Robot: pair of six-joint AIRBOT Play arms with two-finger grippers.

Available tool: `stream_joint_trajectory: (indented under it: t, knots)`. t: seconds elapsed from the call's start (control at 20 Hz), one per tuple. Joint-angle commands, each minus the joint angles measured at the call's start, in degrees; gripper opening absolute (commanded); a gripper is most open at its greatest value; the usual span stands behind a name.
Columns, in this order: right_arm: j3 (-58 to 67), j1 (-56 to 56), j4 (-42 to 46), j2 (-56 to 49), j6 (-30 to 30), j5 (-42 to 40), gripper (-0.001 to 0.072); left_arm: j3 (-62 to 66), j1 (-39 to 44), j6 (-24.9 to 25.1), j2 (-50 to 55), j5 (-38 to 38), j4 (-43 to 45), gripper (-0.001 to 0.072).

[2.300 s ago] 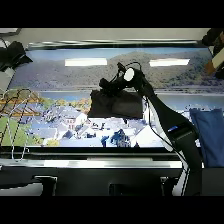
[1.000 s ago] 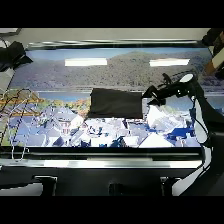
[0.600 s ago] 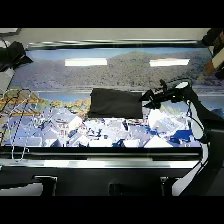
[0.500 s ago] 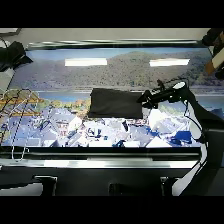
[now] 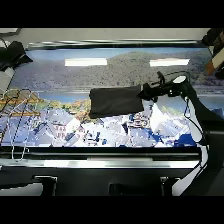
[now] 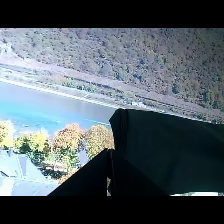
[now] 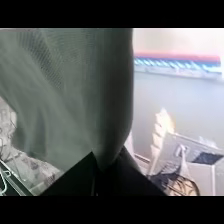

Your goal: Fold the clothes and pants, and hang the long-sleeved shirts on hangers.

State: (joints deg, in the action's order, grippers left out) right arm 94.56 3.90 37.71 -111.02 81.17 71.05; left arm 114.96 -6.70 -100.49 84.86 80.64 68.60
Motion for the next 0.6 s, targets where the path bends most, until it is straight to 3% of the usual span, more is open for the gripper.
stream_joint_trajectory:
  t: [0.0,0.3,0.55]
  knots:
    - [7.7,2.2,1.4,0.7,5.2,0.3,0.003,0.0,0.0,0.0,0.0,0.0,0.0,0.0017]
    - [22.8,12.9,5.6,0.8,13.4,4.7,0.0029,0.0,0.0,0.0,0.0,2.1,0.0,0.0017]
    - [24.6,22.5,8.9,4.2,17.0,4.1,0.0029,0.0,0.0,0.1,0.0,2.6,0.0,0.0017]
